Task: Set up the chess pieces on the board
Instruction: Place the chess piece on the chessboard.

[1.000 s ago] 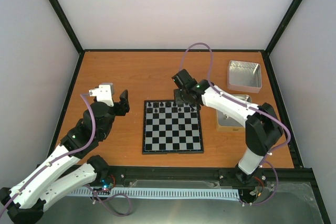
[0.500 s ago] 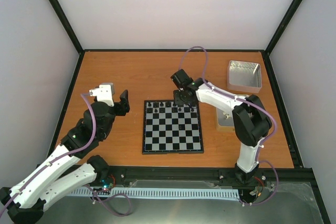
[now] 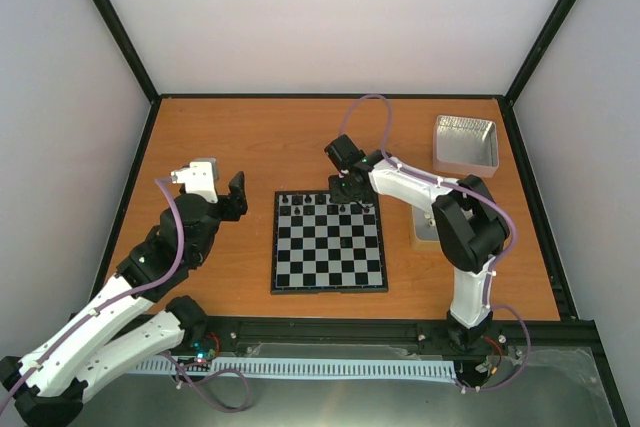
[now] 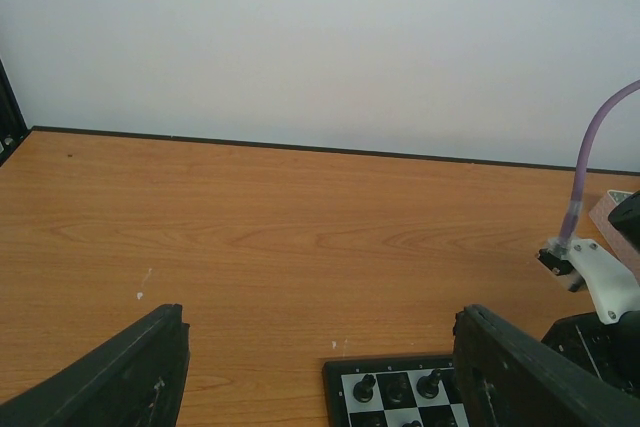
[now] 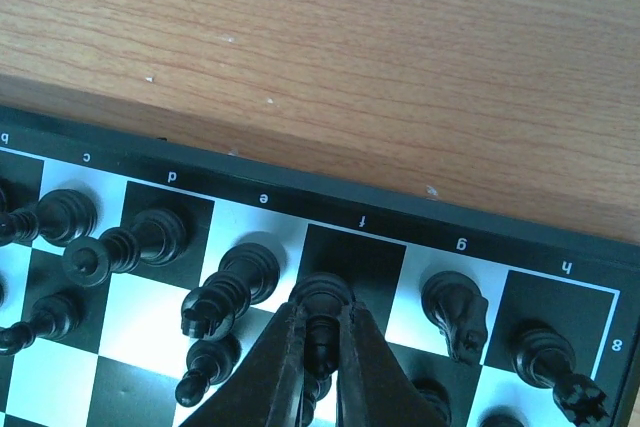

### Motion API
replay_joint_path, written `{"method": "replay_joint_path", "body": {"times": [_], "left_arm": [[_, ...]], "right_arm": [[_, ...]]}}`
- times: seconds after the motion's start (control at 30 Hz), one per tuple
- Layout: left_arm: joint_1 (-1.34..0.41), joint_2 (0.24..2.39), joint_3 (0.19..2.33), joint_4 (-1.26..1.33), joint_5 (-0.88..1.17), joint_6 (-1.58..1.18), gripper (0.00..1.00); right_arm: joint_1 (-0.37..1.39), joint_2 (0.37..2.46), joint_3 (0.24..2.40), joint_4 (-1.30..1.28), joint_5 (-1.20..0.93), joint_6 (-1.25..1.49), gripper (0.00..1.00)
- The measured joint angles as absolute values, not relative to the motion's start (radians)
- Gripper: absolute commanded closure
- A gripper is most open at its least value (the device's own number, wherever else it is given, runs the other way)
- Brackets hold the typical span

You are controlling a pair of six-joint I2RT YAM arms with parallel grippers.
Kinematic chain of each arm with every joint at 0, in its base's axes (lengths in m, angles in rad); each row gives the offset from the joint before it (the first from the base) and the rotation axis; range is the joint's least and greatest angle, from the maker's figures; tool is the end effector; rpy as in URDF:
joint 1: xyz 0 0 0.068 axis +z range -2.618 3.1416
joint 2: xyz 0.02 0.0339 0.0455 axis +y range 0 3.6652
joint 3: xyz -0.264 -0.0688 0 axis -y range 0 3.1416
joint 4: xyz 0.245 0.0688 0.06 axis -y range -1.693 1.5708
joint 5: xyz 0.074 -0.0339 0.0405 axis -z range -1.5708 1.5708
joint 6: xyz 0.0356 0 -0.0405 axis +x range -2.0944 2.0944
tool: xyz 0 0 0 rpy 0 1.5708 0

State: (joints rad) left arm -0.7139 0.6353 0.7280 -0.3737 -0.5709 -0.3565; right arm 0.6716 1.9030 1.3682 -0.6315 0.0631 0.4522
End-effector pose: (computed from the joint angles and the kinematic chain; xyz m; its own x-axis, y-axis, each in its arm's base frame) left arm 0.1228 -0.0809 0.3238 -0.2518 -0.1704 -0.9527 0.0754 0.9779 -0.1949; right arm 0.3071 0.2413 0.1891 -0.9102 -0.1664 -0.3793 -0.2267 0.9666 0.1198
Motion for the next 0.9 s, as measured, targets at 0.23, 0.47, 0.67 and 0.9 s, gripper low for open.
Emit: {"method": "replay_joint_path", "body": {"times": [0.23,0.47,0.67,0.9], "left_arm": [[-0.714,0.635,0.728,-0.373,-0.571,-0.356,0.27],[-0.714,0.635,0.728,-0.374,-0.571,-0.356,0.27],[-0.714,0.635,0.728,-0.374,-0.571,-0.357,0.27],[-0.714,0.635,0.728,-0.374,-0.571,-0.356,0.27]], "right_arm": [[0.671,1.907,1.368,-0.631,0.065,0.456,0.93],[0.666,1.931,1.374,-0.625,0.071,0.46,0.86],[0.666,1.935,1.378,-0.631,0.072,0.46,0.71],[0.666,1.871,1.381,-0.656,0.094,0.468,0.71]]}}
